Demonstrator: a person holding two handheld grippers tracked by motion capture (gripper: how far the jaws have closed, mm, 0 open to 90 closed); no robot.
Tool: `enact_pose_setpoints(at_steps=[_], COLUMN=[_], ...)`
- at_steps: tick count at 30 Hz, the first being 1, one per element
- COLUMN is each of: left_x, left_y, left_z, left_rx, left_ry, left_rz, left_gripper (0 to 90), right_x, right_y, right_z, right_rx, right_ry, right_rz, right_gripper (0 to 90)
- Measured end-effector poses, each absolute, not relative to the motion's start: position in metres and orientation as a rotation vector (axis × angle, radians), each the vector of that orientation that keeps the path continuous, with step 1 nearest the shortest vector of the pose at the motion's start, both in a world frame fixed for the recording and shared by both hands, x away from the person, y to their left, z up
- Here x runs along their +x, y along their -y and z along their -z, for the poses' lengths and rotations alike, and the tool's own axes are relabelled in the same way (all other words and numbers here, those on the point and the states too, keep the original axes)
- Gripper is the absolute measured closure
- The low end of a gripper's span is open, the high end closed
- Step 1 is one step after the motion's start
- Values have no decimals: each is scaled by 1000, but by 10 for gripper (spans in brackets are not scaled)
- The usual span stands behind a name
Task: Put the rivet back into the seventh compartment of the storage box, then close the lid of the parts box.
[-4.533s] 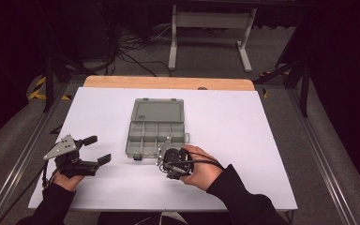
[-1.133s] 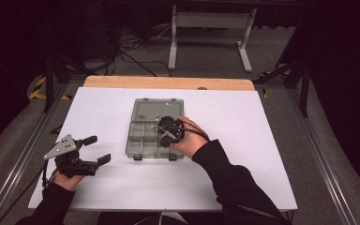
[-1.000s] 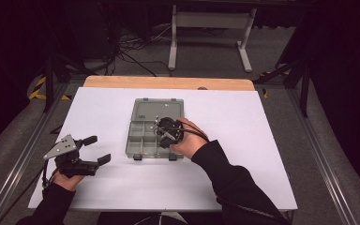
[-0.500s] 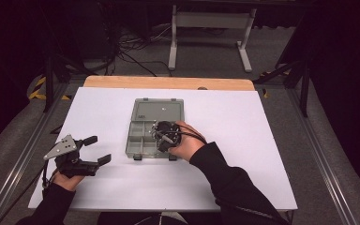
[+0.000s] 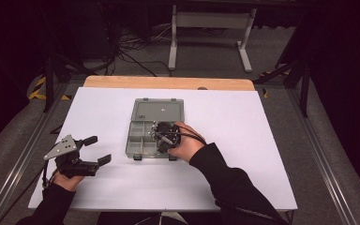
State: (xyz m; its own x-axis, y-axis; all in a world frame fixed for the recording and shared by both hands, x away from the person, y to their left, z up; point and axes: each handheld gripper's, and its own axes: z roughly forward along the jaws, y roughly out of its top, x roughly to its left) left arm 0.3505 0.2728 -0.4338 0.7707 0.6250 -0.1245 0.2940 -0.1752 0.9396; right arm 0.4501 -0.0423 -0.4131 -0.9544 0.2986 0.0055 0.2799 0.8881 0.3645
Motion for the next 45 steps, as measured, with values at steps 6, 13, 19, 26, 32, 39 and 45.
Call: enact_pose_setpoints(at_steps=[6,13,19,26,32,39,45], left_x=[351,353,356,363,371,377,385], left_y=[-273,-271,-271,-267,-265,-256,-253], left_z=[434,435,434,434,436,437,432], left_rx=[1768,1762,1764,1760,1766,1812,1845], left_ry=[-719,-721,-717,-718,-753,-696,-758], left_rz=[-344,-342,-325,-322,-318,-307,-250], left_gripper=[62,59,58,55,54,25,16], right_x=[449,446,436,424,418,417,418], right_y=[44,53,64,89,103,121,129], right_z=[405,387,375,366,365,367,368], right_rx=[454,459,483,545,567,625,636], right_ry=[-2961,-2882,-2832,-2755,-2723,-2676,-2648], right_rz=[-617,-708,-791,-898,-927,-973,-1005], right_gripper=[689,592,515,394,383,376,374])
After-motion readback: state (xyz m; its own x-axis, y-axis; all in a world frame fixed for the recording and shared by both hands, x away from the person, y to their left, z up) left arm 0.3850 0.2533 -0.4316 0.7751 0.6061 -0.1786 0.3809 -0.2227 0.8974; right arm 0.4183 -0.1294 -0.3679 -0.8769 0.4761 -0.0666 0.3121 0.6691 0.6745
